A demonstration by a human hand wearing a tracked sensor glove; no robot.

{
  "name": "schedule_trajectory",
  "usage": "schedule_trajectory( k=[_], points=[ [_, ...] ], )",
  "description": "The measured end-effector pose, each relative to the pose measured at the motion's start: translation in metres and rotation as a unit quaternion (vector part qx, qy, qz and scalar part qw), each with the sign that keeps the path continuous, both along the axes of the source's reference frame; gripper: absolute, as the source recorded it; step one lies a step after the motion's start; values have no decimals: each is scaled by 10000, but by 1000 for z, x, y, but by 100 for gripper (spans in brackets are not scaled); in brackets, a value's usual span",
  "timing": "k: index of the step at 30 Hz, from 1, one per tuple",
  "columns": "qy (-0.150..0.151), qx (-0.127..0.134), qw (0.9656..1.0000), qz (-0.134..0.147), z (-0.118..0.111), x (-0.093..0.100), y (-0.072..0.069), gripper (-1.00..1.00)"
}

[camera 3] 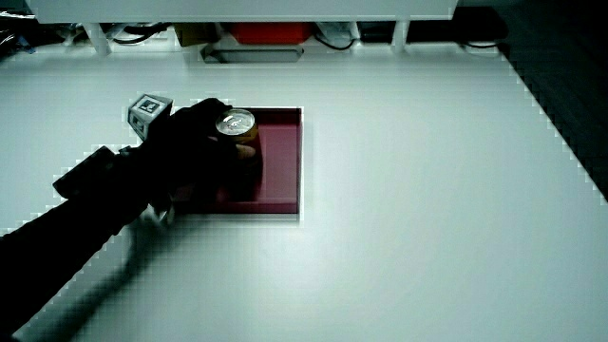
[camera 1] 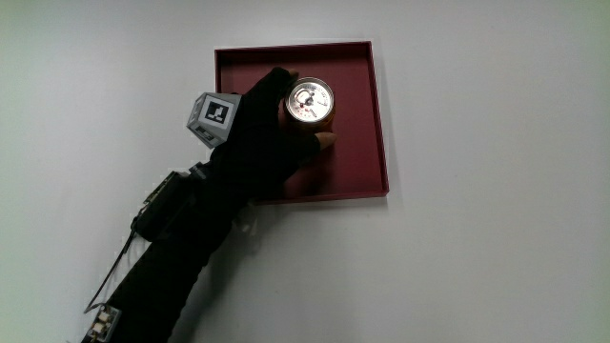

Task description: Place red bull into plate

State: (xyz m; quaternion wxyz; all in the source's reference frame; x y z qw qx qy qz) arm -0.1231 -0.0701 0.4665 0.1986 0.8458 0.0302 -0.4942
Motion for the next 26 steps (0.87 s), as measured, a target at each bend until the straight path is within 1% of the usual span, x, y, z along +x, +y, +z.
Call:
schedule_trajectory(
  k=[1, 2, 3, 6, 7, 8, 9, 10, 14, 21, 22, 23, 24, 25, 26],
  points=[
    [121, -25, 9999, 25, -2, -1, 1, -78],
    [40, -60, 10000, 39, -7, -3, 2, -83],
    [31, -41, 10000, 82, -10, -4, 3, -87],
    [221, -225, 9995, 90, -21, -9, 8, -100],
    [342, -210, 9991, 148, -27, -11, 10, -100],
    [240, -264, 9993, 147, -33, -14, 12, -100],
    [243, -436, 9987, 122, -42, -15, 16, -100],
    [233, -425, 9987, 157, -49, -17, 19, -100],
    [234, -751, 9969, -9, -81, -27, 35, -100],
    [93, -404, 9991, -62, -108, -53, 58, -100],
    [-924, -636, 9937, -14, -104, -63, 61, -100],
    [-199, -120, 9997, 32, -108, -64, 64, -100],
    [-247, -17, 9997, 85, -108, -68, 66, -100],
    [-317, 441, 9982, 270, -107, -73, 68, -100],
    [434, 466, 9978, 203, -115, -69, 70, -100]
  ],
)
